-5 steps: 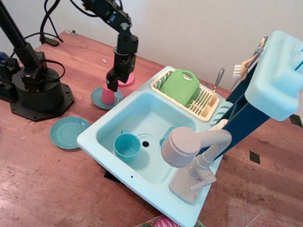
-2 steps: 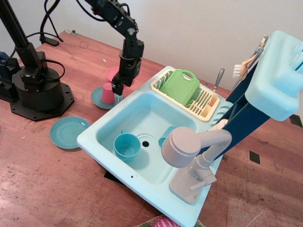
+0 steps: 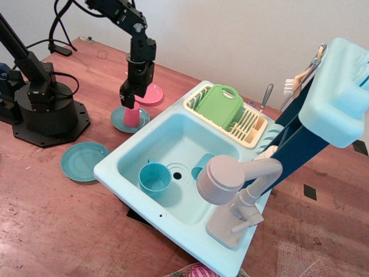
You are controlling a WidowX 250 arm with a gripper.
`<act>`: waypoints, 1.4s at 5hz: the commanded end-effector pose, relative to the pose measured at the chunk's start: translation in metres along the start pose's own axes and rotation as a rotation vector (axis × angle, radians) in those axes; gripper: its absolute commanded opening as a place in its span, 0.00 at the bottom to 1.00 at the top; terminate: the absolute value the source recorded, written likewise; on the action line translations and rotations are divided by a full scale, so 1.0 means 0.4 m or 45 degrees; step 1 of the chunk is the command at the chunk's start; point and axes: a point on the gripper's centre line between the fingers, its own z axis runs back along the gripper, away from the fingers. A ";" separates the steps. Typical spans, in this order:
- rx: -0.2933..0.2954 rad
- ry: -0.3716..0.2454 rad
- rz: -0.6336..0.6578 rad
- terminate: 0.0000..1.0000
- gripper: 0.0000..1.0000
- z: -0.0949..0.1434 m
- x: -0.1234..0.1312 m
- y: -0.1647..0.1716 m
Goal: Put cup from anywhere into sink
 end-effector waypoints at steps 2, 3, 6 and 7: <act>-0.011 -0.028 -0.001 0.00 1.00 -0.054 0.000 -0.019; -0.032 -0.031 -0.021 0.00 1.00 -0.084 0.010 -0.028; 0.006 -0.024 -0.062 0.00 0.00 -0.068 0.017 -0.021; 0.057 -0.027 -0.076 0.00 0.00 0.011 0.026 0.018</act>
